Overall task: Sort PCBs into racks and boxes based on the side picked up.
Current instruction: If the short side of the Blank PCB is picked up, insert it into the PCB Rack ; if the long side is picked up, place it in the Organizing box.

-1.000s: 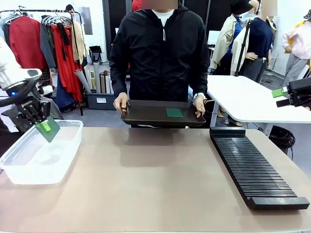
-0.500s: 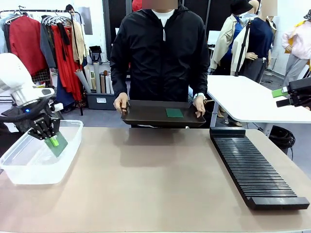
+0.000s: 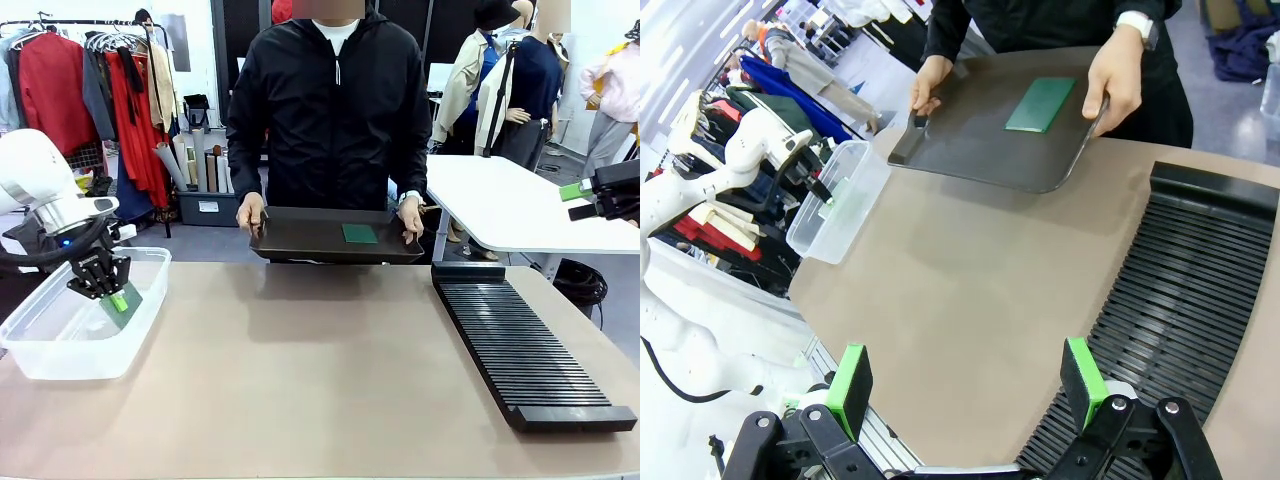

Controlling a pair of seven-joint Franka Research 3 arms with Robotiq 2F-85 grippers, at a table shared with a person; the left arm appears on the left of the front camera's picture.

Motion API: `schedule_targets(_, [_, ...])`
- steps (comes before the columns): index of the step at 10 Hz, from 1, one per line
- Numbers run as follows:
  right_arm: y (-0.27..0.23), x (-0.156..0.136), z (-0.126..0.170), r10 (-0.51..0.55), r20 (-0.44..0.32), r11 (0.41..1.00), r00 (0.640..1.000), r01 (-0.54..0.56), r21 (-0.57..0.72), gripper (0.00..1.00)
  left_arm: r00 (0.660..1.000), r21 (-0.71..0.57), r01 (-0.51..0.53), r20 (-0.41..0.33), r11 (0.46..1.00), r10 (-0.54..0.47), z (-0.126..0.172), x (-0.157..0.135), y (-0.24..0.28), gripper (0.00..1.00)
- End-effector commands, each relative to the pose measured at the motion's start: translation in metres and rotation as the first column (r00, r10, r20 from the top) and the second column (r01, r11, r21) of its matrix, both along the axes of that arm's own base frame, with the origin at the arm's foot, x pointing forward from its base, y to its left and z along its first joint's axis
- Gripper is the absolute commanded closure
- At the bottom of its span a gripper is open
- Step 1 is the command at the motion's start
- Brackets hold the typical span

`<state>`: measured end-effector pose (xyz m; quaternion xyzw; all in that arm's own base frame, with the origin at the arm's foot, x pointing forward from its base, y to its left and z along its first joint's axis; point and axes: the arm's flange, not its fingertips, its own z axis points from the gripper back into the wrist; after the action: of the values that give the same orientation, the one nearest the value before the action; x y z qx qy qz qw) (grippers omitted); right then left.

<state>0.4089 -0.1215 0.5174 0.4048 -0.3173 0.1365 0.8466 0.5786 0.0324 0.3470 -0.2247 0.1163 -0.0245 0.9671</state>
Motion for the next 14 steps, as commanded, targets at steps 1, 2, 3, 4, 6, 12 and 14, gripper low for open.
schedule_targets(1, [0.001, 0.001, 0.003, -0.002, 0.002, 1.000, 1.000, 0.002, 0.020, 0.00, 0.999, -0.007, -0.020, 0.036, 1.000, 0.020, -0.001, -0.005, 0.001, 1.00])
schedule_targets(2, [0.001, 0.001, 0.003, -0.002, 0.002, 1.000, 1.000, 0.002, 0.020, 0.00, 0.996, 0.027, -0.059, 0.073, 0.998, 0.057, 0.000, -0.004, 0.003, 0.88])
schedule_targets(3, [0.001, 0.001, 0.003, -0.002, 0.002, 1.000, 1.000, 0.002, 0.020, 0.00, 0.992, 0.030, -0.078, 0.100, 0.997, 0.075, 0.001, -0.004, 0.005, 0.73])
schedule_targets(4, [0.001, 0.001, 0.003, -0.002, 0.002, 1.000, 1.000, 0.002, 0.020, 0.00, 0.993, 0.033, -0.077, 0.088, 0.996, 0.074, 0.001, -0.004, 0.007, 0.54])
schedule_targets(6, [0.001, 0.001, 0.003, -0.002, 0.002, 1.000, 1.000, 0.002, 0.020, 0.00, 0.993, 0.042, -0.087, 0.080, 0.995, 0.084, 0.005, -0.006, 0.006, 0.16])
schedule_targets(12, [0.001, 0.001, 0.003, -0.002, 0.002, 1.000, 1.000, 0.002, 0.020, 0.00, 0.991, 0.223, -0.124, 0.083, 0.967, 0.108, 0.069, -0.028, 0.002, 0.00])
schedule_targets(14, [0.001, 0.001, 0.003, -0.002, 0.002, 1.000, 1.000, 0.002, 0.020, 0.00, 0.987, 0.231, -0.133, 0.118, 0.964, 0.108, 0.085, -0.034, -0.002, 0.00])
